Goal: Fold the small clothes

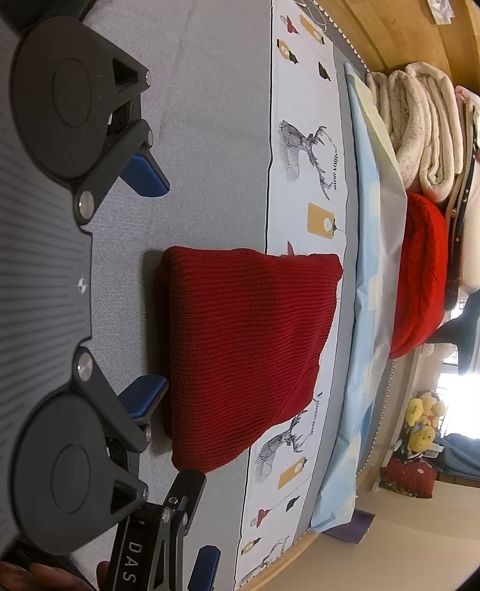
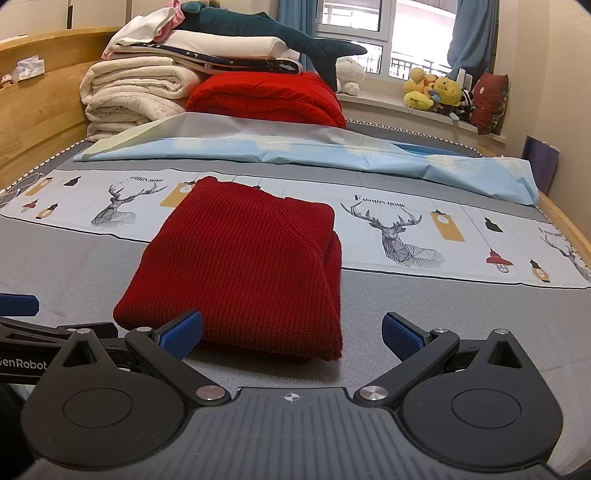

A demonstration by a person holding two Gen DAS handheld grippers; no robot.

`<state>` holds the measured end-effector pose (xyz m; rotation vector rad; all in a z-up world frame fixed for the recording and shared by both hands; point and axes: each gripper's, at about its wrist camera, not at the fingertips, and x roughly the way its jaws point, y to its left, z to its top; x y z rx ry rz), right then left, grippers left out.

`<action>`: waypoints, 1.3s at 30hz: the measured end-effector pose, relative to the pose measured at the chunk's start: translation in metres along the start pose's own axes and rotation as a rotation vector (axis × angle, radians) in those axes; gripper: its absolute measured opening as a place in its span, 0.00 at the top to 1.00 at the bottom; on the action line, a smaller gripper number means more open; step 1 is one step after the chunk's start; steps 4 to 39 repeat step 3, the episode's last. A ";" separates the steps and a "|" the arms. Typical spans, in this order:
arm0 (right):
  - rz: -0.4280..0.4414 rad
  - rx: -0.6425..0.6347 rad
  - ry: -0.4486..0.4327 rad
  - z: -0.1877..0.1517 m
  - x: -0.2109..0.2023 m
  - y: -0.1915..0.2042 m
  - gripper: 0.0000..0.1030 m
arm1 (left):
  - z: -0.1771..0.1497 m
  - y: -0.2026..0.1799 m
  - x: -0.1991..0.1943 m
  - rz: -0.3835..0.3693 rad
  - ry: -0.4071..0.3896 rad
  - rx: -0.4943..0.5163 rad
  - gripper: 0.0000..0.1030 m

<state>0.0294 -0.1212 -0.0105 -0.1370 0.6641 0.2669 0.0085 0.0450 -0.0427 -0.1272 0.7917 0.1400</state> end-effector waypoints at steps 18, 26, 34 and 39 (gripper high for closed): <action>-0.001 -0.001 0.000 0.000 0.000 0.000 0.01 | 0.000 0.000 -0.001 0.003 -0.004 0.004 0.00; -0.001 -0.001 0.000 0.000 0.000 0.000 0.01 | 0.000 0.000 -0.001 0.003 -0.004 0.004 0.00; -0.001 -0.001 0.000 0.000 0.000 0.000 0.01 | 0.000 0.000 -0.001 0.003 -0.004 0.004 0.00; -0.001 -0.001 0.000 0.000 0.000 0.000 0.01 | 0.000 0.000 -0.001 0.003 -0.004 0.004 0.00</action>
